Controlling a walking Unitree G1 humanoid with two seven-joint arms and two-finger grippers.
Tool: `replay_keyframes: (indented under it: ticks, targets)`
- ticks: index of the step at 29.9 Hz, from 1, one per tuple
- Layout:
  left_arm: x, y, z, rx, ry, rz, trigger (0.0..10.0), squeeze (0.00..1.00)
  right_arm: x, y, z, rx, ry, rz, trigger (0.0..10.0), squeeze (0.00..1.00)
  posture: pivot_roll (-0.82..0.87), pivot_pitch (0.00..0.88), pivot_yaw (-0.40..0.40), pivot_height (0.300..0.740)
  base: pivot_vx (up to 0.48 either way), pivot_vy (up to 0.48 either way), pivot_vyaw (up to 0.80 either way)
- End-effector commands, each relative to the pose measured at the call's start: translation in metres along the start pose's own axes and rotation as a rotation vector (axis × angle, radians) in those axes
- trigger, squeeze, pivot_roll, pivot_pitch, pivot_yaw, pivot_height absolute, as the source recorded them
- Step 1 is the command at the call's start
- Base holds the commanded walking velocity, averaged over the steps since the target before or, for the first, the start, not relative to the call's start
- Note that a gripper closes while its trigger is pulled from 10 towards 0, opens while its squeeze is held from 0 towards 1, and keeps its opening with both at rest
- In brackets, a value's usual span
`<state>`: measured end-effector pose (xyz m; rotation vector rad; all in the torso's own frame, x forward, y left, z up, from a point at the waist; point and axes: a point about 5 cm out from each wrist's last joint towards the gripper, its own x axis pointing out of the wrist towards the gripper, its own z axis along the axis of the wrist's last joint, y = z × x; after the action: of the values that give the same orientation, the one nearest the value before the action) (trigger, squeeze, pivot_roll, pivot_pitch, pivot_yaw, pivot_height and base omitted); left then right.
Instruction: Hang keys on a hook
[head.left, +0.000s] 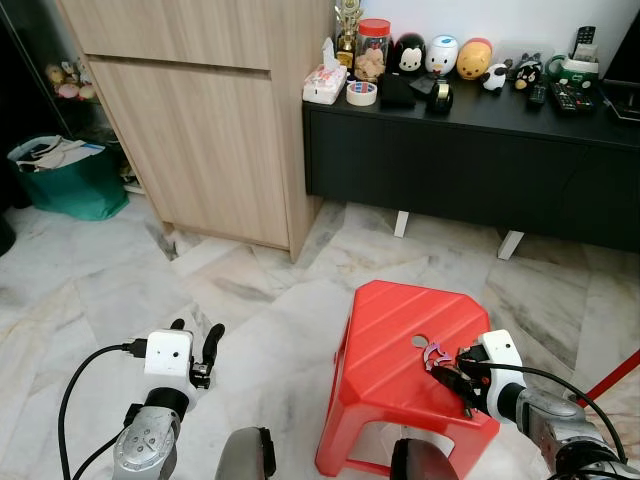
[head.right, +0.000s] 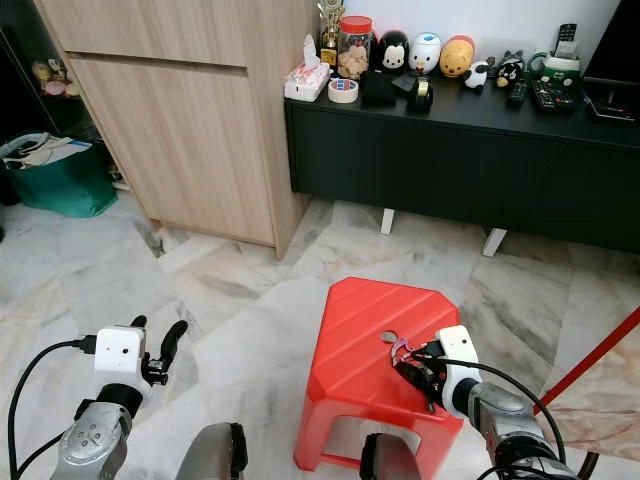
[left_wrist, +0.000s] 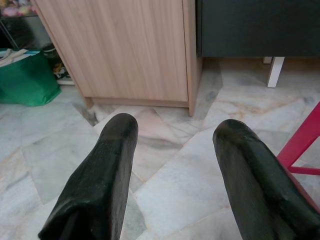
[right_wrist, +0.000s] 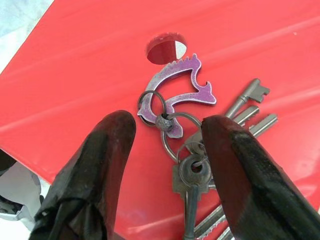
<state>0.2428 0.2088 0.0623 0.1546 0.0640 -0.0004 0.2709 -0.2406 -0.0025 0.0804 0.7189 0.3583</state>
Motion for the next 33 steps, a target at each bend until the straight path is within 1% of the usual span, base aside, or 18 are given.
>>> replay_keyframes:
  ticks: [1,8,12,16,18,23,30,33]
  targets:
    - [-0.001,0.001,-0.001,0.017,0.008,-0.010,10.0,0.00,0.001,0.001,0.000,-0.013,0.008,-0.003,10.0,0.00,0.11,0.041,0.009,0.595,0.000,0.000,0.00]
    - [-0.001,0.002,0.000,0.021,0.008,-0.011,10.0,0.00,0.000,-0.002,-0.002,-0.018,0.024,-0.031,10.0,0.00,0.11,0.036,0.012,0.595,0.000,0.000,0.00]
    - [-0.001,0.002,0.000,0.022,0.007,-0.012,10.0,0.00,-0.002,-0.007,-0.003,-0.010,0.030,-0.094,10.0,0.00,0.11,0.035,0.015,0.595,0.000,0.000,0.00]
    - [-0.001,0.002,0.001,0.024,0.006,-0.014,10.0,0.00,-0.004,-0.013,0.007,0.037,-0.054,-0.141,10.0,0.00,0.11,0.035,0.019,0.595,0.000,0.000,0.00]
    - [0.000,0.002,0.001,0.024,0.006,-0.015,10.0,0.00,-0.005,-0.014,0.011,0.052,-0.082,-0.136,10.0,0.00,0.10,0.037,0.021,0.595,0.000,0.000,0.00]
    - [0.000,0.001,0.001,0.023,0.008,-0.019,10.0,0.00,-0.005,-0.013,0.010,0.047,-0.076,-0.121,10.0,0.00,0.10,0.038,0.021,0.595,0.000,0.000,0.00]
    - [0.000,0.001,0.001,0.023,0.009,-0.019,10.0,0.00,-0.004,-0.009,-0.002,0.052,-0.018,-0.096,10.0,0.00,0.10,0.041,0.020,0.595,0.000,0.000,0.00]
    - [0.000,0.001,0.000,0.025,0.012,-0.018,10.0,0.00,-0.003,-0.008,-0.004,0.053,-0.012,-0.092,10.0,0.00,0.10,0.042,0.020,0.595,0.000,0.000,0.00]
